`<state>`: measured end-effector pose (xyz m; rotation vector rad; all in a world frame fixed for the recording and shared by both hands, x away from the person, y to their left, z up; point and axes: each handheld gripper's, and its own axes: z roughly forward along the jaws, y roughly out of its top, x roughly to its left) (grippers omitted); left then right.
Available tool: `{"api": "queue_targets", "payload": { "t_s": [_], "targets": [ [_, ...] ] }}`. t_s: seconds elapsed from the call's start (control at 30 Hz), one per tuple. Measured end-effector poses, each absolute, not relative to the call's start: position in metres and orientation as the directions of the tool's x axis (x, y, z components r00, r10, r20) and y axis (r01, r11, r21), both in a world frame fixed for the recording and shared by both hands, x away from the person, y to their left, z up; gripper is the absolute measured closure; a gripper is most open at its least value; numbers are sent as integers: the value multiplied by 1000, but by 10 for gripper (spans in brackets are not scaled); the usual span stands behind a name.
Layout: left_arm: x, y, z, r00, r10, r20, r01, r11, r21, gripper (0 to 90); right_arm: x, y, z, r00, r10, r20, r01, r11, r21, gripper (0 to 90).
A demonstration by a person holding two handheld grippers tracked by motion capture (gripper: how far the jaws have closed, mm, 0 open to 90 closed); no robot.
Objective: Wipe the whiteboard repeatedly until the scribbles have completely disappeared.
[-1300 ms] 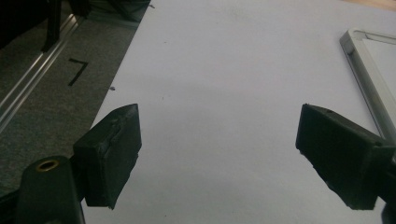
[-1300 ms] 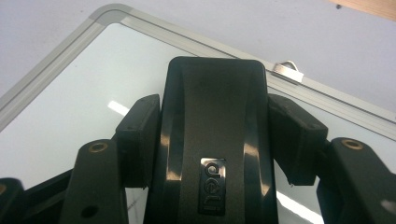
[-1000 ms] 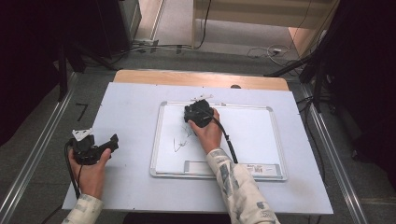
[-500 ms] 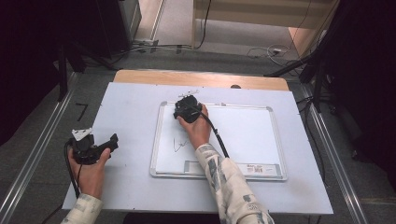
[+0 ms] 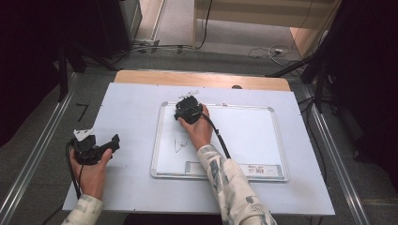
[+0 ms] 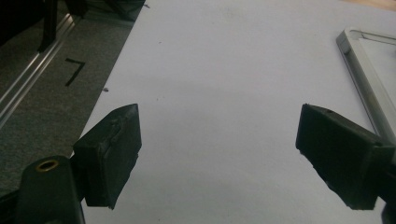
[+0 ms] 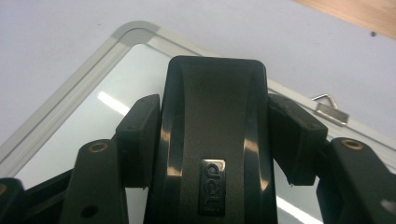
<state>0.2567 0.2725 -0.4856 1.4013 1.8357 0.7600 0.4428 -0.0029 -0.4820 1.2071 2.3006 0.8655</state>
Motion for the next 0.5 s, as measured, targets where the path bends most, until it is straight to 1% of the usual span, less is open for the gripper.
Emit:
{"api": "queue_targets", "payload": {
  "t_s": [0.17,0.33,0.5],
  "targets": [
    [257,272,-485,-176,968,-178,557,247,793,149,436,-11,-483,-566,823,-47,579,437,688,373],
    [256,272,-485,-172,970,-172,563,240,791,149,436,-30,-483,-540,841,-23,599,403,692,374],
    [257,270,-486,-171,970,-173,563,241,791,149,425,-41,-484,-531,847,-23,596,393,700,374]
  ]
}}
